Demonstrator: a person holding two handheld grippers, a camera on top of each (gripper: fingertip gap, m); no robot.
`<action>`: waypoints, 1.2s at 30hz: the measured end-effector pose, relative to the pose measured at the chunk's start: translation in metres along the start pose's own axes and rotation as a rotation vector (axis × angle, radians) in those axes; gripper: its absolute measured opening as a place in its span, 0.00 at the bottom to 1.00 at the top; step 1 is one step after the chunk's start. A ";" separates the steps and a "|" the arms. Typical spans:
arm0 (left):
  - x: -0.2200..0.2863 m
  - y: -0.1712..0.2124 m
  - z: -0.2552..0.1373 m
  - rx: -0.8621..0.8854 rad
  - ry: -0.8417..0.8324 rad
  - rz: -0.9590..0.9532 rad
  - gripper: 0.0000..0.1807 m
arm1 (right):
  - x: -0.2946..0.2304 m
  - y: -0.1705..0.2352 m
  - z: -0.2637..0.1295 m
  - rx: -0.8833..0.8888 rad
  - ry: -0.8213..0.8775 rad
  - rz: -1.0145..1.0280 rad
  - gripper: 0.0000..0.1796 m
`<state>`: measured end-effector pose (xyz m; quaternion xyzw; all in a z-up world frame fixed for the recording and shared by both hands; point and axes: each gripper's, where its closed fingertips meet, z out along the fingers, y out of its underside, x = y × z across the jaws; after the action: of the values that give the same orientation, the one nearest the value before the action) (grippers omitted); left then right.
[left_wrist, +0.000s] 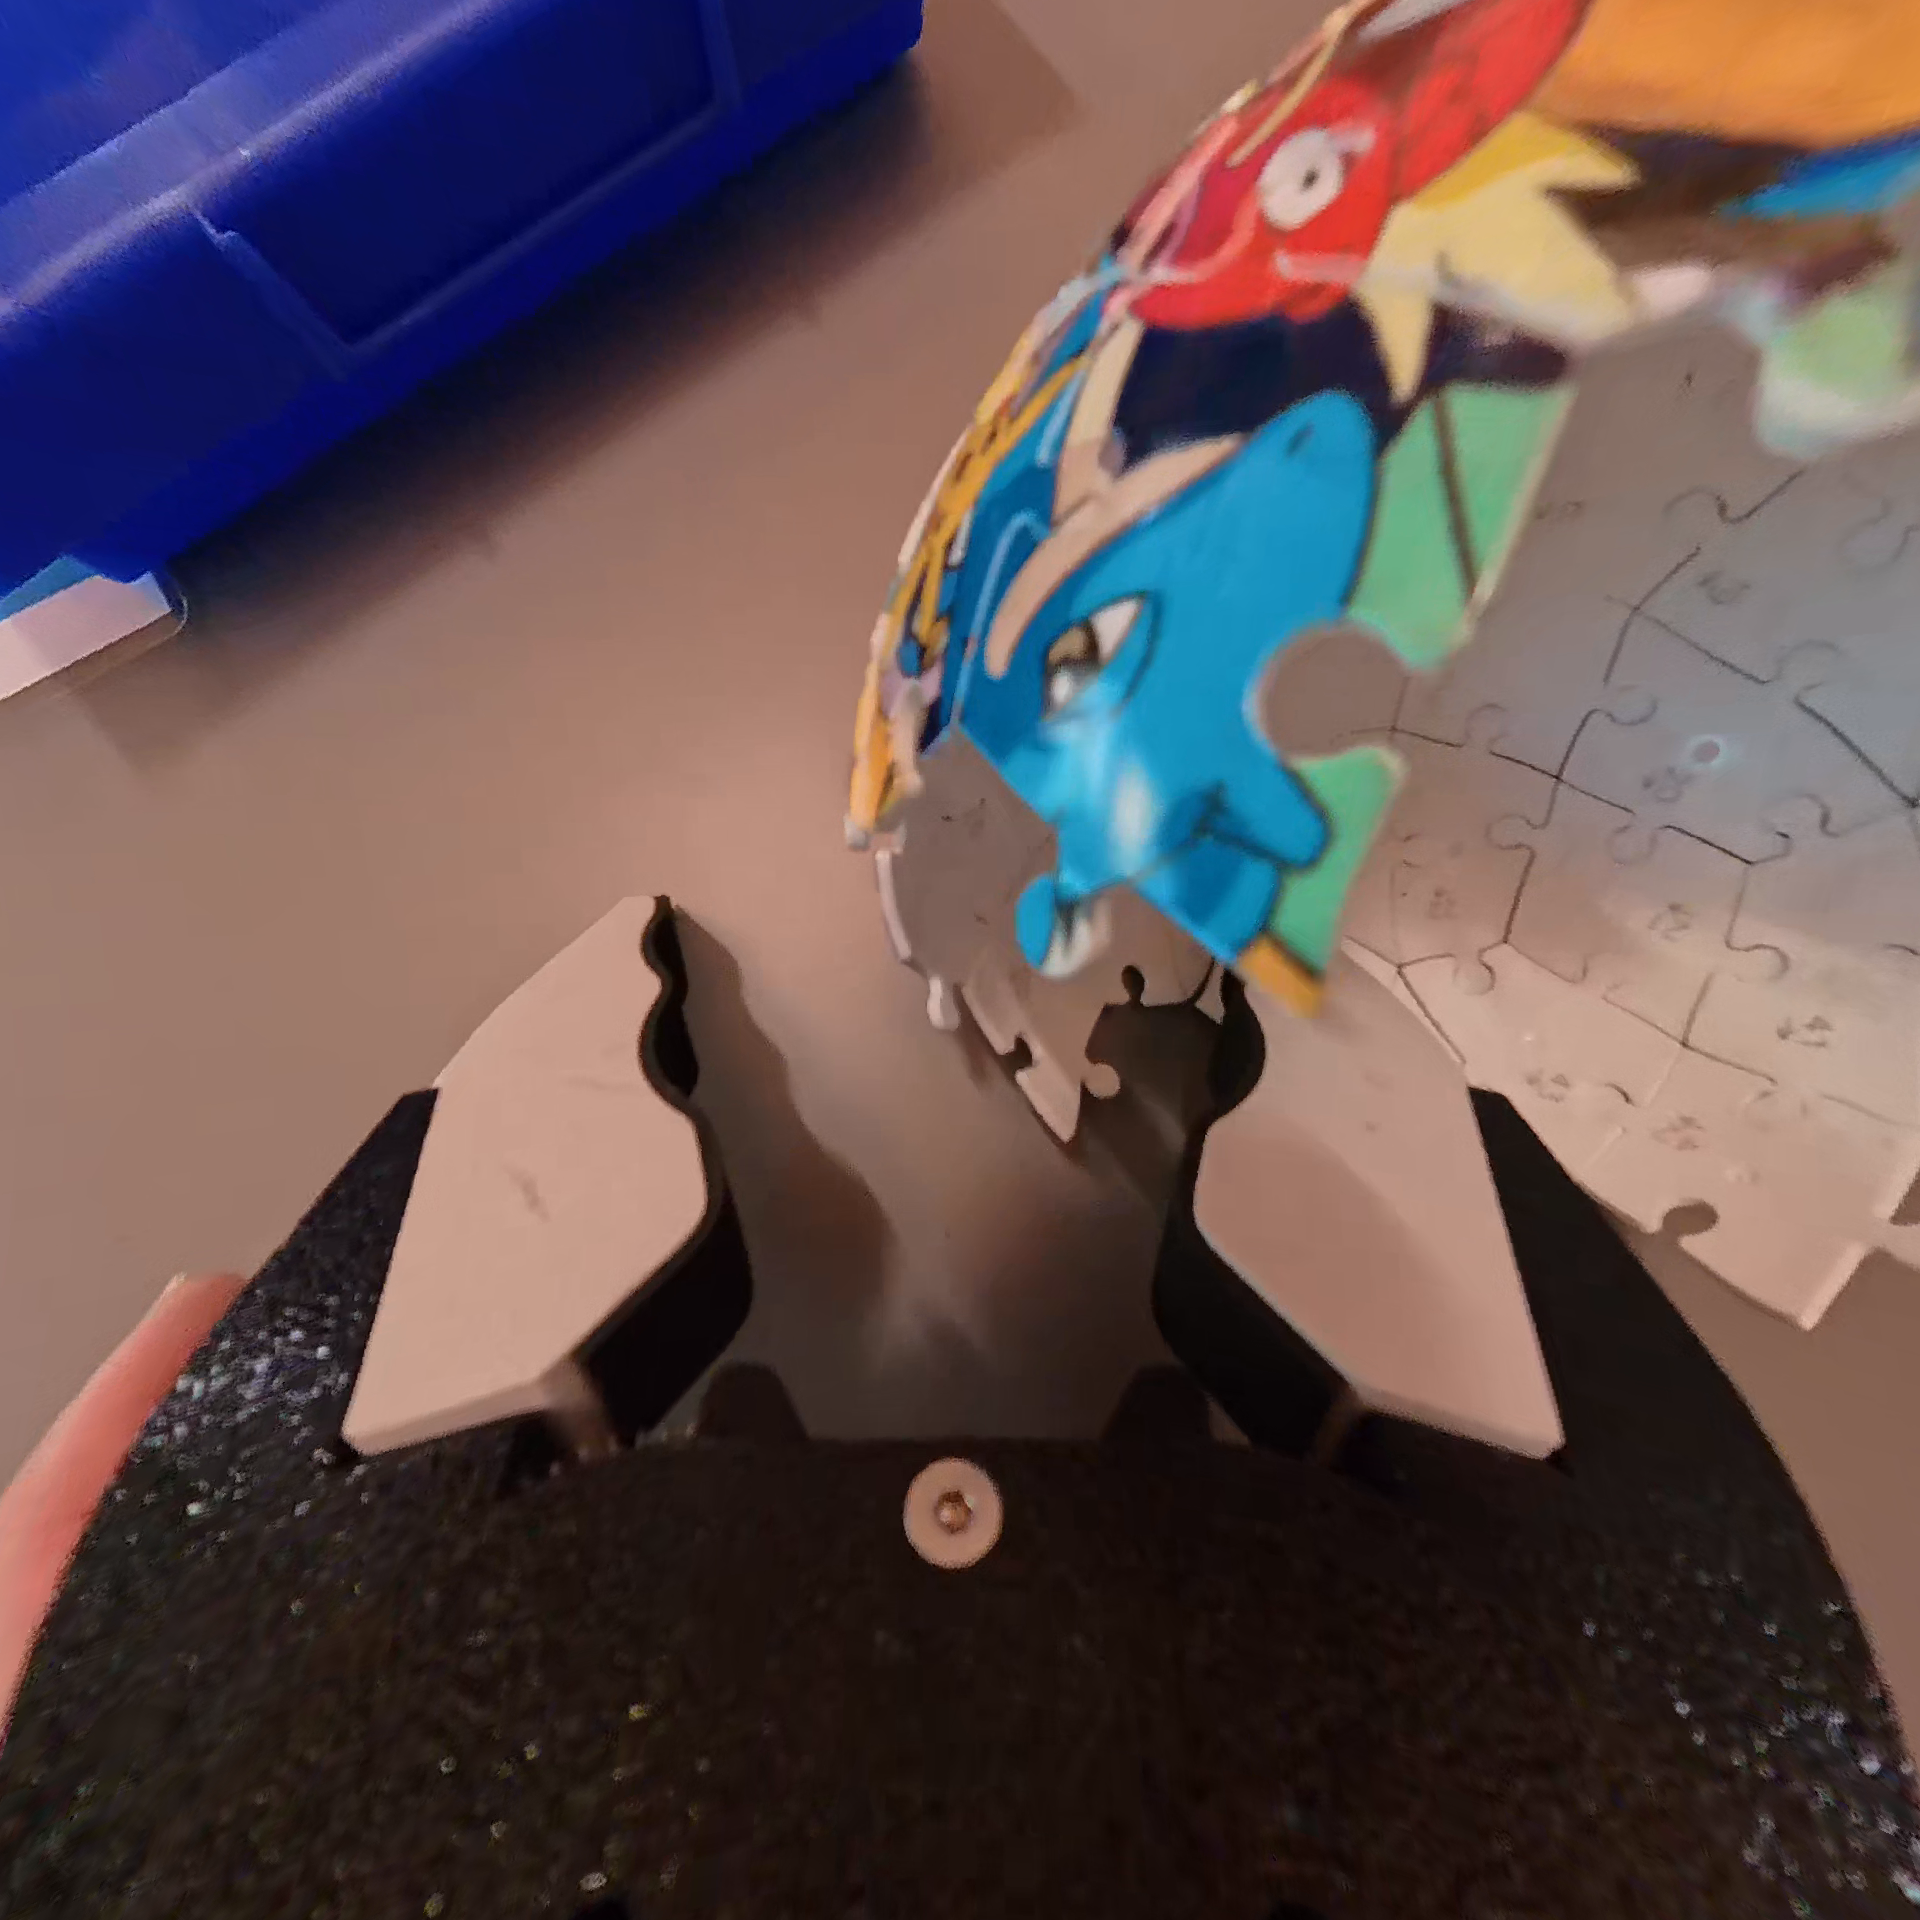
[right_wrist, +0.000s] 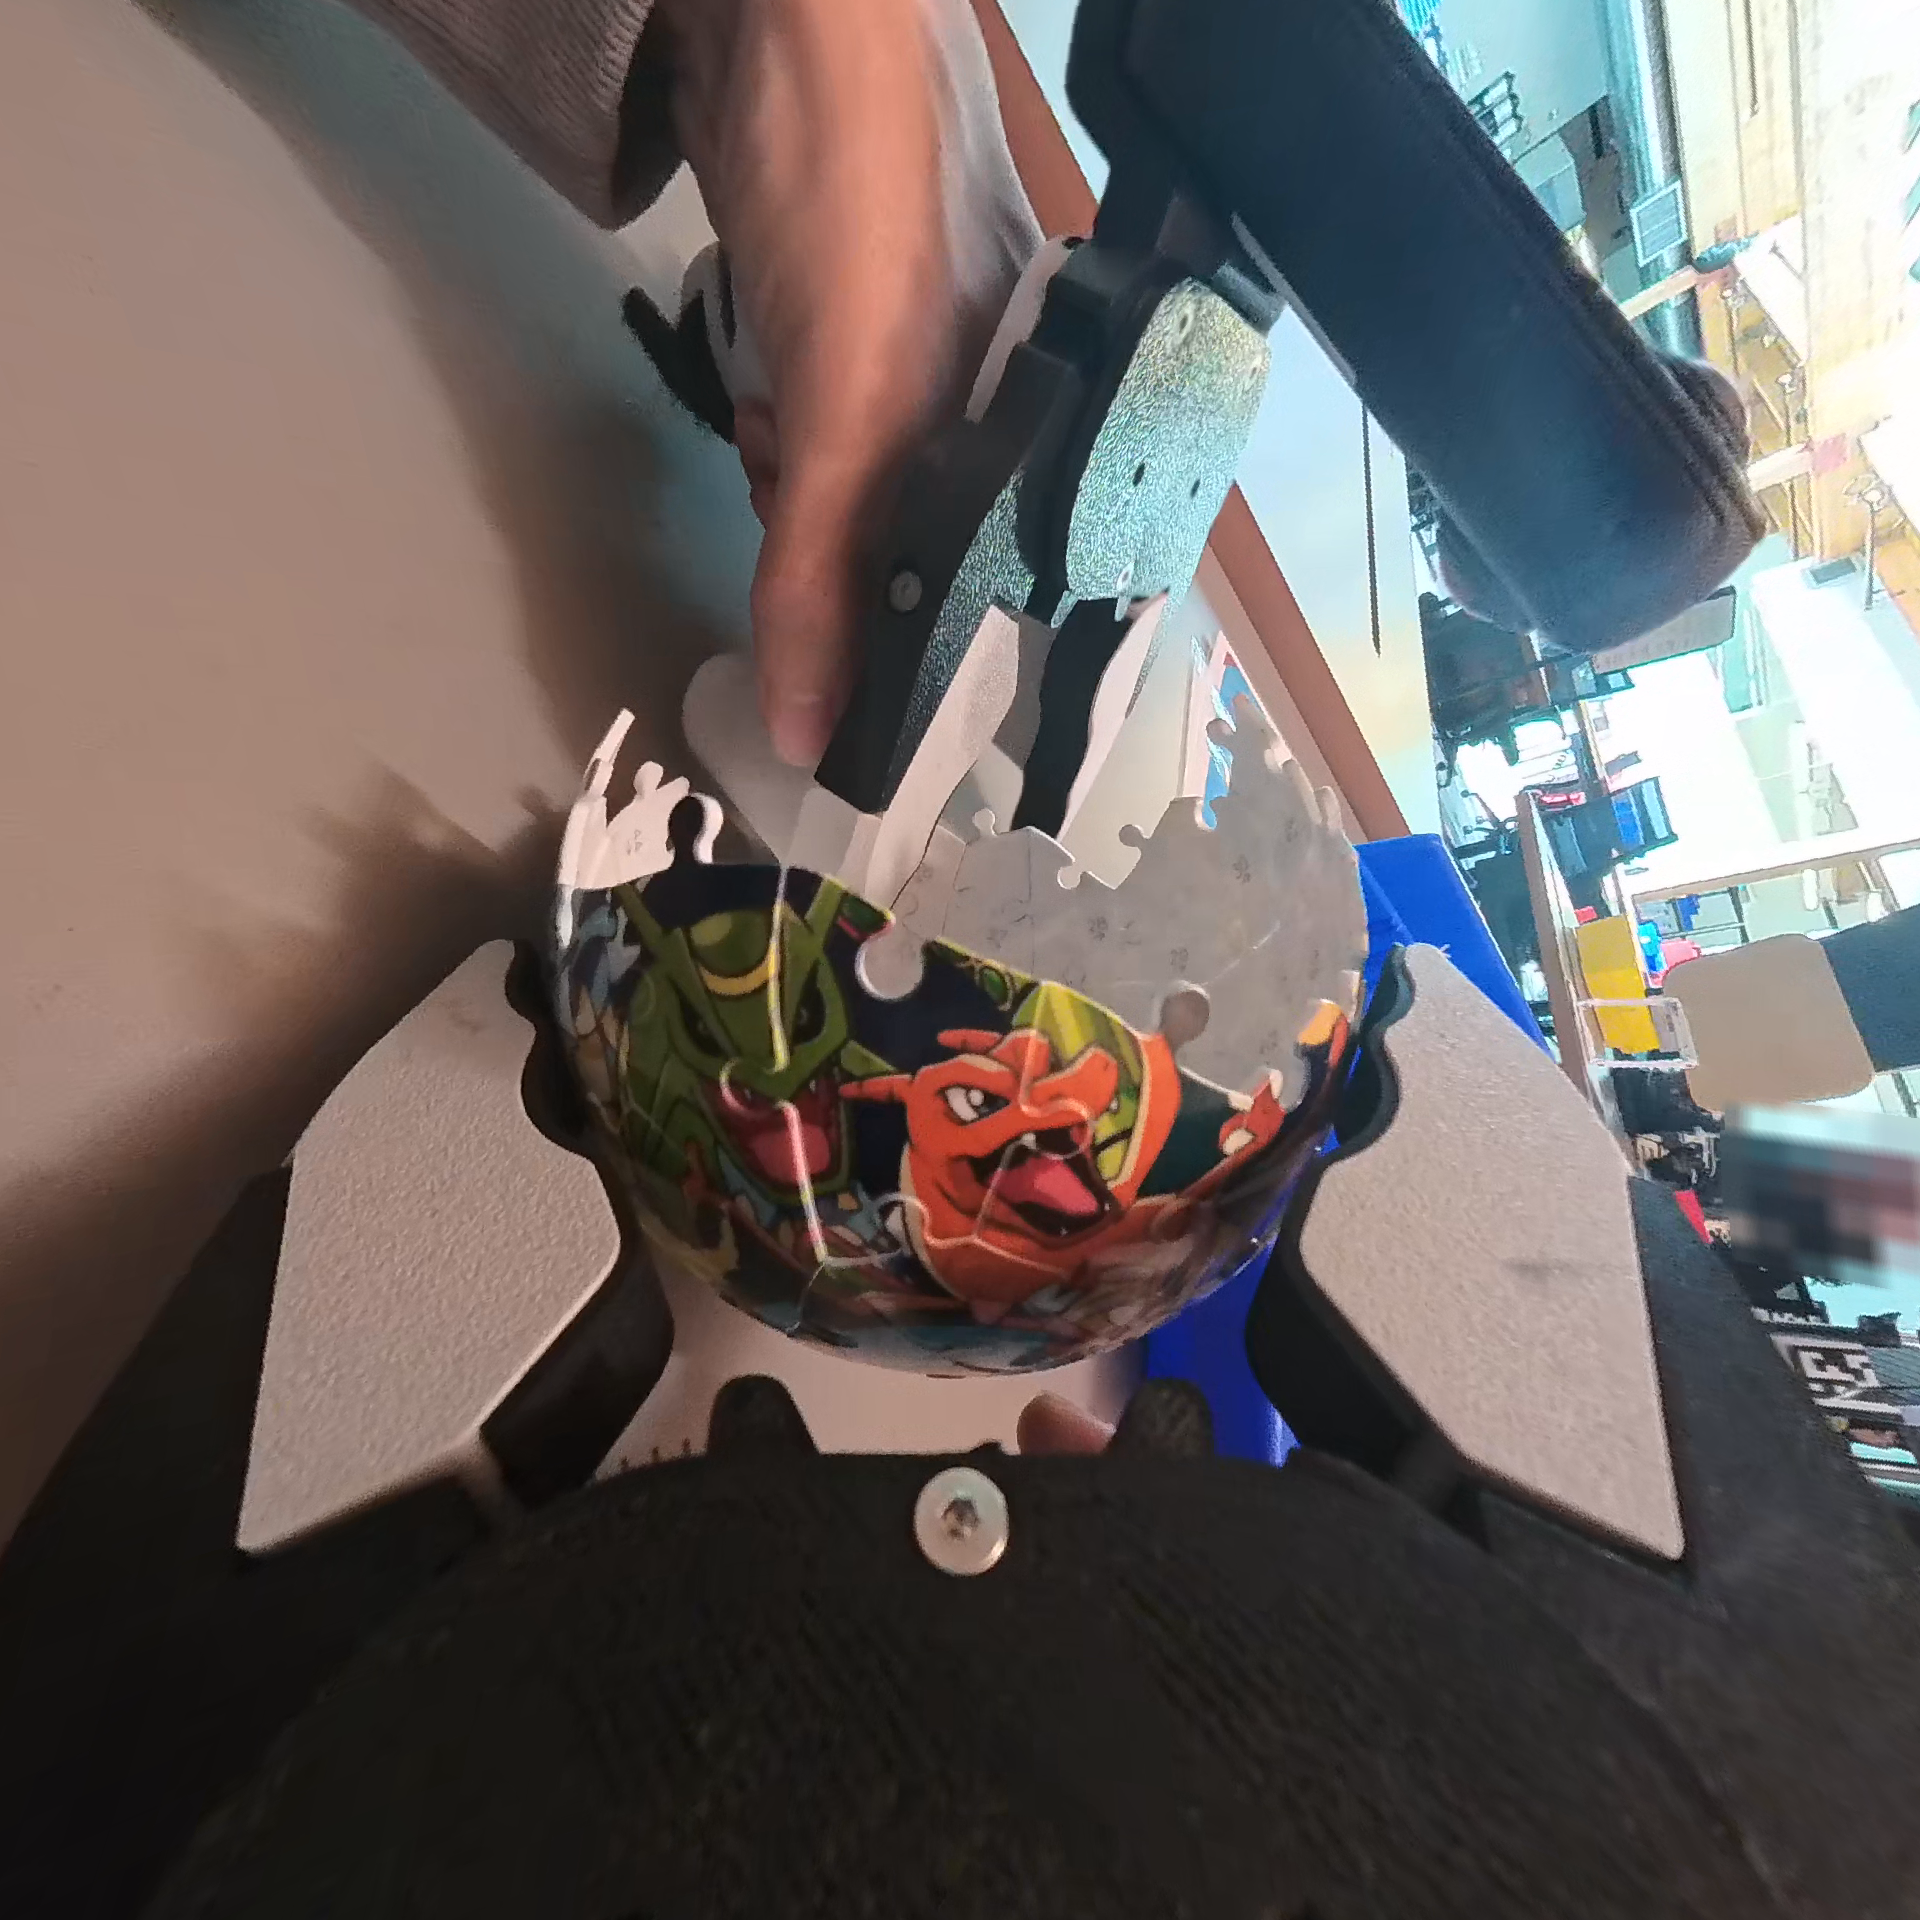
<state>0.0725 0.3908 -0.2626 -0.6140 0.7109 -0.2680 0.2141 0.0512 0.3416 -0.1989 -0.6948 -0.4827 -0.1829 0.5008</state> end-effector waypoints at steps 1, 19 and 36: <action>0.000 0.000 0.000 -0.008 0.004 0.005 0.55 | 0.000 0.000 0.000 0.001 -0.003 0.003 0.79; -0.005 0.007 -0.012 0.033 0.046 -0.054 0.54 | 0.002 -0.001 0.004 -0.009 -0.026 0.005 0.79; -0.003 0.007 -0.009 -0.020 -0.016 0.023 0.54 | 0.002 -0.002 0.005 -0.008 -0.009 -0.010 0.79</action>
<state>0.0619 0.3953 -0.2609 -0.6101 0.7187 -0.2536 0.2165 0.0489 0.3469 -0.1985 -0.6952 -0.4878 -0.1841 0.4949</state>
